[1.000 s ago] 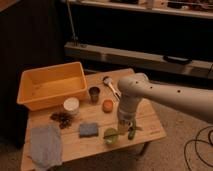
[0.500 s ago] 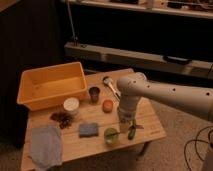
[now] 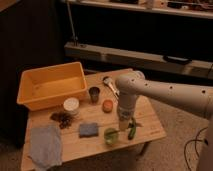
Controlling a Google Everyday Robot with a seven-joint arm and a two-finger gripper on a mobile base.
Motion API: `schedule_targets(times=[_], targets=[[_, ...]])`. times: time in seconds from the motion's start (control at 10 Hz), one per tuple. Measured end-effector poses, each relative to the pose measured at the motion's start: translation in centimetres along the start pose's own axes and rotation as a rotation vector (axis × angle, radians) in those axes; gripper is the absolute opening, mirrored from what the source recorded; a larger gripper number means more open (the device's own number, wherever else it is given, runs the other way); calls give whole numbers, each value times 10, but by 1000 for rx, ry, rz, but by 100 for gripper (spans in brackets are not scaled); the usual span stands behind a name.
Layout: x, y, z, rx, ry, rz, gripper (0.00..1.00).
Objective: Place fork in plastic cup
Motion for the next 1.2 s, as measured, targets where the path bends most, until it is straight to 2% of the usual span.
schedule_targets(times=[0.3, 0.7, 1.2], targets=[[-9, -3, 1, -19, 23, -8, 0], [-7, -2, 4, -38, 36, -1, 0], [-6, -3, 6, -50, 30, 11, 0]])
